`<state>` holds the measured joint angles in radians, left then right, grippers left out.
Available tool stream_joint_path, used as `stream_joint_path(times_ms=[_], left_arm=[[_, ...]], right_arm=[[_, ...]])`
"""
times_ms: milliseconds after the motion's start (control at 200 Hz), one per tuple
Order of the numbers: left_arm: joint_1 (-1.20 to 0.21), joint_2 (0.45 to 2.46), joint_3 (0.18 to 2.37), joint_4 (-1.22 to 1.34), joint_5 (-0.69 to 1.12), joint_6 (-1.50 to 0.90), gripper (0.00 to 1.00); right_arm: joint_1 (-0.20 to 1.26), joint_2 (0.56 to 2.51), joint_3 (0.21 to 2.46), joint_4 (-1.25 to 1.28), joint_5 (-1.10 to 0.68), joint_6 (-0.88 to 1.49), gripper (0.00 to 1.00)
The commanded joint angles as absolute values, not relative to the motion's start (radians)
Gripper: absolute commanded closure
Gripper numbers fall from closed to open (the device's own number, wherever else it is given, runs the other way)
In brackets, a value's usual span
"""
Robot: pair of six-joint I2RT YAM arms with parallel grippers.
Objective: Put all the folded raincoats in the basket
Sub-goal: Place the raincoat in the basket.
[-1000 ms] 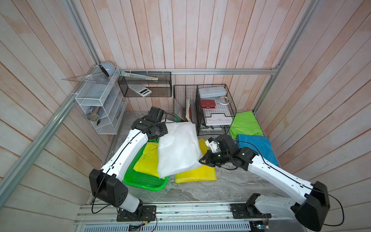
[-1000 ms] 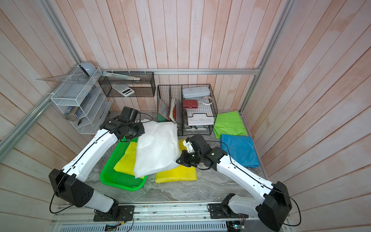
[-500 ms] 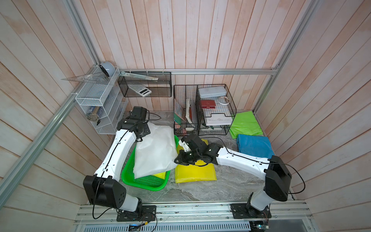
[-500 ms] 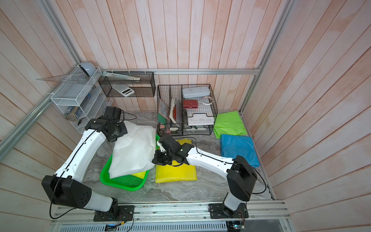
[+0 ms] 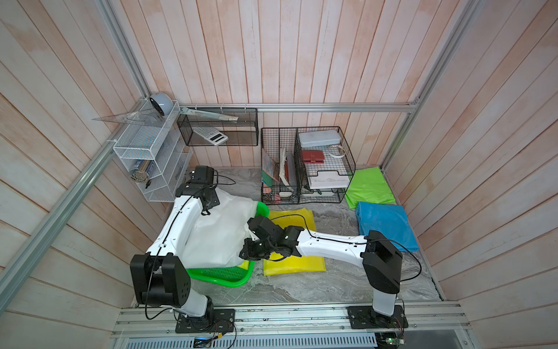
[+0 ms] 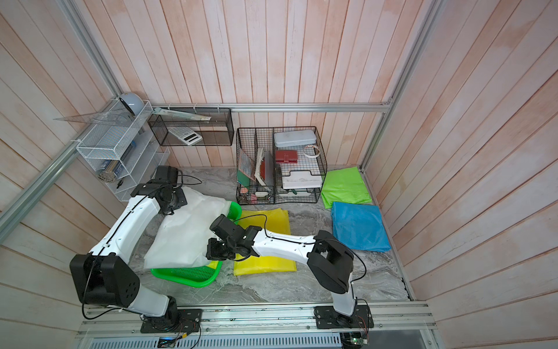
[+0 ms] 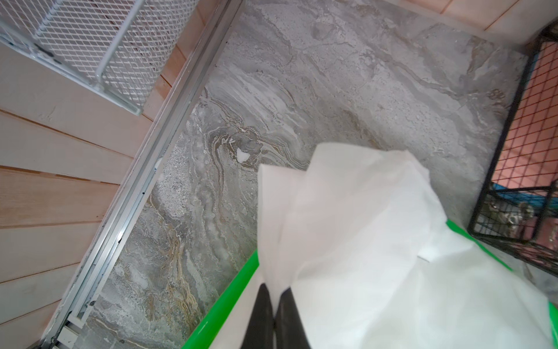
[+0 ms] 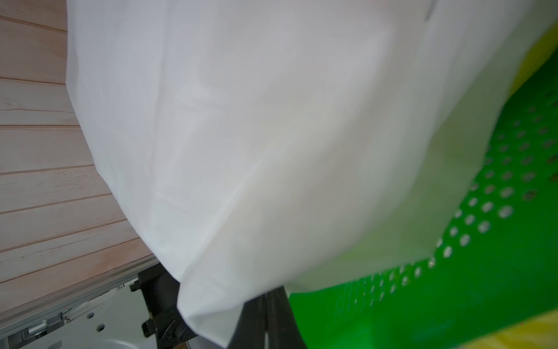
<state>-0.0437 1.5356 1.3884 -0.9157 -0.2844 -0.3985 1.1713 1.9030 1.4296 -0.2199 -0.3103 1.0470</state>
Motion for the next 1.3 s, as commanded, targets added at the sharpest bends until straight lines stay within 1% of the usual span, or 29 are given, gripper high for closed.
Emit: stream_joint_path(times_ms=[0,550,935,1110,1195,1295], left_arm=[[-0.034,1.562,1.365,-0.859,-0.242,-0.368,1.0],[-0.026,1.64,1.292,-0.742,-0.147,-0.38,1.0],[-0.025,1.693,1.258,-0.714,-0.151,-0.384,1.0],[-0.025,1.709,1.284,-0.749,-0.145,-0.394,1.0],[-0.025,1.725,1.316,-0.79,-0.147,-0.397,1.0],[-0.024,1.732,1.342,-0.82,-0.137,-0.391,0.96]], right_arm=[[1.189,1.913,1.456,-0.191,-0.28,1.068,1.0],[1.213,1.952,1.455,-0.208,-0.258,1.063,1.0],[1.213,1.967,1.429,-0.213,-0.257,1.068,1.0],[1.213,1.986,1.43,-0.211,-0.279,1.072,0.93],[1.207,2.0,1.426,-0.192,-0.322,1.076,0.86],[1.202,1.998,1.414,-0.181,-0.336,1.076,0.81]])
